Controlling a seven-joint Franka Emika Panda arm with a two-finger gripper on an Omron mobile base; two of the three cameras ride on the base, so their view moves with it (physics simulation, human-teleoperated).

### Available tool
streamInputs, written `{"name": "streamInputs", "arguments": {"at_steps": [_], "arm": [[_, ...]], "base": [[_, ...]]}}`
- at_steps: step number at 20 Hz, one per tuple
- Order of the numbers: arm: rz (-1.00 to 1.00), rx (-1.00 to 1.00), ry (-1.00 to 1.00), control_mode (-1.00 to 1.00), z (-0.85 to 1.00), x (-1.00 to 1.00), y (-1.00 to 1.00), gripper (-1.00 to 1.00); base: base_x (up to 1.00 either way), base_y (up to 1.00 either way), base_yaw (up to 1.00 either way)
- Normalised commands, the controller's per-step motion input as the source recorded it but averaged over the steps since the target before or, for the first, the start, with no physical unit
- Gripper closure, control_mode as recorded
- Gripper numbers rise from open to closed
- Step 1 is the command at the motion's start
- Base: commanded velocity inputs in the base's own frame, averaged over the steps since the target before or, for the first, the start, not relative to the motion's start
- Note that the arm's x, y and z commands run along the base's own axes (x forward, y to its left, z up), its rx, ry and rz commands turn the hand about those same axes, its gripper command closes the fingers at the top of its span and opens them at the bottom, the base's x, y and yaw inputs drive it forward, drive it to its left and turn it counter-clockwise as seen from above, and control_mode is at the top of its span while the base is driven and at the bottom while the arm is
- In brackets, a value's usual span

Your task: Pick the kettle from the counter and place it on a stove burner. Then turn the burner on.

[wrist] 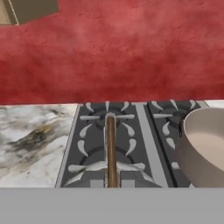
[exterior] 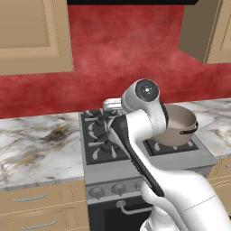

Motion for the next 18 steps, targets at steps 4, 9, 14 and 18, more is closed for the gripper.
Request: {"name": "streamInputs", "arguments": {"at_steps": [4, 9, 14, 18], "arm": [[-0.04, 0.00, 0.00, -1.00, -0.18, 0.36, 0.00, 1.00], [-0.03, 0.00, 0.00, -1.00, -0.24, 0.33, 0.00, 1.00], [-0.03, 0.00, 0.00, -1.00, -0.30, 0.26, 0.00, 1.00], [-0.02, 0.00, 0.00, -1.00, -0.27, 0.28, 0.00, 1.00]], "base": [[0.00, 0.00, 0.00], [0.00, 0.00, 0.00], [0.00, 0.00, 0.00], [0.00, 0.00, 0.00]]}}
